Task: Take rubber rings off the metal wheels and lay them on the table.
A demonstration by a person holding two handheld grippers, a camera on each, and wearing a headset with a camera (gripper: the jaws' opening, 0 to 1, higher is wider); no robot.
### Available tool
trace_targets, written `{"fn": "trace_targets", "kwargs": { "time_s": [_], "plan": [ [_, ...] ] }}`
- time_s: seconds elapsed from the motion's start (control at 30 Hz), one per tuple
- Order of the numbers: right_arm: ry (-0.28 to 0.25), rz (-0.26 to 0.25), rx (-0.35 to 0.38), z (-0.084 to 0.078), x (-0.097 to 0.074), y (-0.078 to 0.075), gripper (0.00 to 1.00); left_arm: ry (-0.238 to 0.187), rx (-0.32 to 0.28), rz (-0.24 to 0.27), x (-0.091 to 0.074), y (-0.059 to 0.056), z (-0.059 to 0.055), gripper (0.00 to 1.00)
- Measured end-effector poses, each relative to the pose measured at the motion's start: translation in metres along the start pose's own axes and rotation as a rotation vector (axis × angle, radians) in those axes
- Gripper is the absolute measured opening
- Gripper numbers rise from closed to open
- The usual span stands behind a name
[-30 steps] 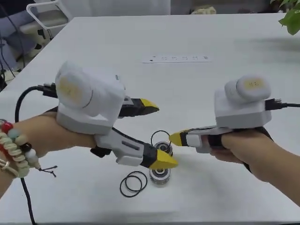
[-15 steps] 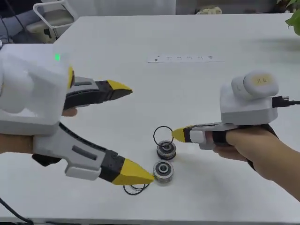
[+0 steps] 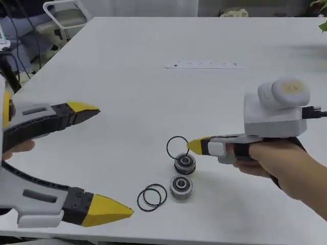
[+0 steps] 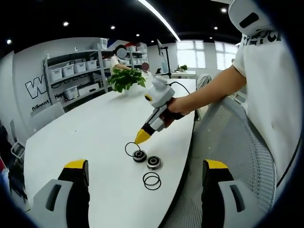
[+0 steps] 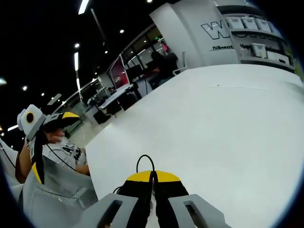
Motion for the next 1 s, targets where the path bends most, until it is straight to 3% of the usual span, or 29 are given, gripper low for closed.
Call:
{"fn": "trace_targets", "kwargs": {
  "time_s": [0.3, 0.57, 1.0],
  "plan": [
    [0.004, 0.041, 0.001, 0.001, 0.002, 0.016, 0.00, 0.014, -0.070, 0.041, -0.004, -0.010, -0.022, 0.99],
    [0.009, 0.091, 0.006, 0.001, 0.005, 0.033, 0.00, 0.018, -0.111, 0.053, -0.002, -0.016, -0.033, 0.99],
    [0.063, 0.163, -0.014, -0.013, 0.009, 0.055, 0.00, 0.024, -0.139, 0.053, -0.001, -0.017, -0.039, 0.98]
  ]
}}
Point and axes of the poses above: the centre of the closed fingertips' face, and the gripper's own axes: x roughly forward along the fingers, y roughly to its left, z roughly out of its top, the point moved 1 cm from there along -x, roughly backward along the fingers, and after that the axes turned 13 degrees about -y, right-handed, at the moved point
